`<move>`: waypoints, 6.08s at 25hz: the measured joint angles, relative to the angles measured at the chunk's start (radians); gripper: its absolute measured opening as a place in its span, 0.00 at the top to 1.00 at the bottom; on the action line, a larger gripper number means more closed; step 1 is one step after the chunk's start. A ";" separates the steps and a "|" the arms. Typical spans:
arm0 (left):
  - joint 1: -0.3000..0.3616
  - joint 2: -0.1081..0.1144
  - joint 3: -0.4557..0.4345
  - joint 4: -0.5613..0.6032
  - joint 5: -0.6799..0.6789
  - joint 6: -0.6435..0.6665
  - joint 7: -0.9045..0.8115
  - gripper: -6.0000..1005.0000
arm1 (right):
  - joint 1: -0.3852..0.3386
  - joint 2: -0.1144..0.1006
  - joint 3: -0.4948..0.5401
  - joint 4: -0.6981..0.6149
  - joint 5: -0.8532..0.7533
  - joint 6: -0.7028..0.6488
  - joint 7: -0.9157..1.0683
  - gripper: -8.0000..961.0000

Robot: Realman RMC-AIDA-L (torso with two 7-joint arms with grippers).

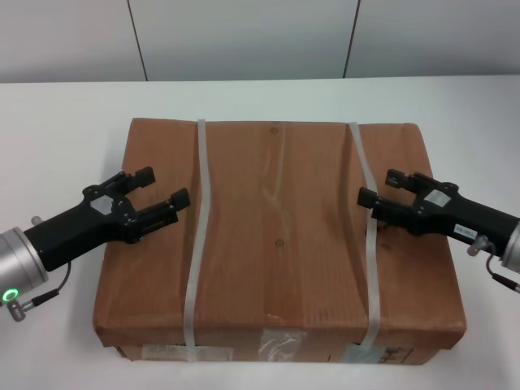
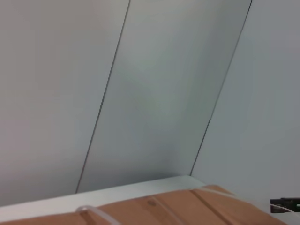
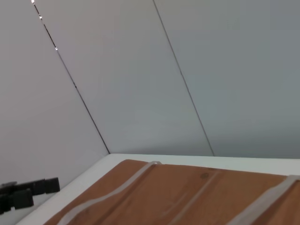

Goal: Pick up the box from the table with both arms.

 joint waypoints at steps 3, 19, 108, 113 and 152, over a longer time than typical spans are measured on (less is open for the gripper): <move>-0.010 0.003 -0.001 0.001 0.024 -0.010 -0.060 0.15 | 0.019 0.002 -0.004 0.016 0.000 0.029 0.014 0.14; -0.069 0.001 -0.001 0.003 0.143 -0.116 -0.306 0.14 | 0.093 0.006 -0.020 0.095 -0.010 0.102 0.079 0.15; -0.164 -0.047 -0.038 0.013 0.318 -0.128 -0.418 0.86 | 0.148 0.004 -0.089 0.121 0.024 0.059 0.411 0.96; -0.162 -0.046 -0.039 0.022 0.318 -0.120 -0.417 0.87 | 0.139 0.005 -0.087 0.114 0.024 0.055 0.409 0.96; -0.084 -0.007 -0.039 0.231 0.329 0.080 -0.418 0.87 | 0.059 0.005 -0.088 0.061 0.154 -0.208 0.323 0.96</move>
